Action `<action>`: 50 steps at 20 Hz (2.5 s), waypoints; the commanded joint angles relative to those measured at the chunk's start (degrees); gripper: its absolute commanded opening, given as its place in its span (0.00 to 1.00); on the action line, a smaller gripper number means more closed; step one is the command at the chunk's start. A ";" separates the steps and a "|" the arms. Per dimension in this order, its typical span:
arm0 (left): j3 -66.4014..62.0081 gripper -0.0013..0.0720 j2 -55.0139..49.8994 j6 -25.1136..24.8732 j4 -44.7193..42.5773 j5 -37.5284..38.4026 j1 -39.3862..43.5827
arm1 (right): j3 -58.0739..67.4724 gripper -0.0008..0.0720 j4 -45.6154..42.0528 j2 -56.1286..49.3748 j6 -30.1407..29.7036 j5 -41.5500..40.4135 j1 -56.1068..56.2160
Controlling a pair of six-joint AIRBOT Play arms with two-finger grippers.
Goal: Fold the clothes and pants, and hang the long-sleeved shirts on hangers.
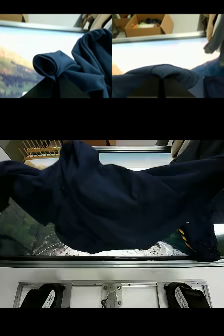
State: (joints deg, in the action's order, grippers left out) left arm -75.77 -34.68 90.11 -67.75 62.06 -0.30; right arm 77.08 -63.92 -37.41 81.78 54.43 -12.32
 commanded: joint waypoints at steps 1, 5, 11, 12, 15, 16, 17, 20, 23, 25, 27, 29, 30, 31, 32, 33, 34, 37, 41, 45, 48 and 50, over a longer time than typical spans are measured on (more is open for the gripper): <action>0.00 0.03 -5.79 0.24 0.22 13.44 -0.04 | -0.09 0.03 0.04 -1.92 1.66 11.23 0.04; 1.31 0.03 -14.75 1.01 -0.31 20.61 1.90 | -0.33 0.03 0.02 -7.50 1.75 24.22 0.04; 12.41 0.04 -29.53 0.44 -0.17 -1.49 5.77 | -2.84 0.03 0.04 -18.99 4.22 20.37 0.37; 11.65 0.15 -32.89 0.39 -0.24 -6.91 5.75 | -2.84 0.03 0.04 -21.55 4.22 17.57 0.81; 3.72 0.95 -41.29 1.53 0.02 -10.14 4.70 | -2.82 0.08 1.66 -29.33 4.17 9.05 1.75; 0.81 0.95 -42.80 2.99 0.28 -8.15 3.91 | -2.80 0.31 2.01 -31.23 4.17 8.13 1.57; -1.01 0.95 -43.21 3.37 0.22 -6.29 3.15 | -2.82 0.67 1.99 -32.59 3.93 8.11 1.09; 0.85 0.95 -40.26 3.21 -0.11 -1.40 2.47 | -2.84 0.85 1.62 -32.00 3.48 9.97 -0.57; 14.69 0.95 -33.81 3.34 1.16 0.39 6.25 | -2.93 0.85 0.52 -27.98 0.66 15.19 -0.70; 27.21 0.95 -29.92 3.21 6.78 -3.21 11.47 | -3.87 0.85 0.55 -25.22 0.07 18.12 -0.68; 36.57 0.95 -27.82 3.10 11.61 -10.54 17.53 | -6.32 0.85 0.52 -22.34 0.07 17.27 -0.68; 41.22 0.95 -28.33 3.13 15.65 -16.79 23.34 | -9.05 0.85 0.70 -20.26 0.07 16.50 -0.68; 41.81 0.95 -29.38 3.13 16.94 -18.34 25.38 | -10.36 0.85 0.68 -19.58 0.07 16.52 -0.70; 41.48 0.95 -30.84 3.19 17.20 -18.84 26.86 | -11.89 0.85 0.68 -18.84 0.07 16.55 -0.70; 40.41 0.95 -32.68 3.17 17.55 -18.82 27.87 | -13.57 0.85 0.66 -18.16 0.04 16.52 -0.70; 38.91 0.95 -34.45 3.15 18.32 -18.67 28.37 | -15.23 0.85 0.63 -17.57 -0.11 16.52 -0.81; 37.24 0.95 -35.93 3.17 18.34 -18.60 28.81 | -17.16 0.85 0.44 -16.94 -0.68 16.50 -0.83; 32.41 0.75 -39.60 3.15 18.32 -18.21 29.11 | -23.85 0.85 -1.53 -15.76 -0.96 16.28 -0.94; 28.81 0.04 -40.81 3.10 17.84 -15.43 27.36 | -36.06 0.85 -4.07 -16.28 2.27 11.34 -1.03; 27.28 0.04 -40.63 1.64 17.86 -12.48 25.07 | -46.80 0.85 -0.24 -20.94 10.34 3.30 -1.14; 27.32 0.04 -40.63 1.64 17.79 -12.44 25.07 | -50.36 0.85 12.02 -25.35 4.42 -0.31 -0.61; 27.32 0.04 -40.63 1.64 17.81 -12.44 25.07 | -50.45 0.84 15.28 -27.78 2.32 -1.53 1.57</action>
State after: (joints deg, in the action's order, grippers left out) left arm -48.21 -75.26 92.03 -49.91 49.10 25.02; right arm 28.99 -56.31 -61.80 87.05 56.38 -12.47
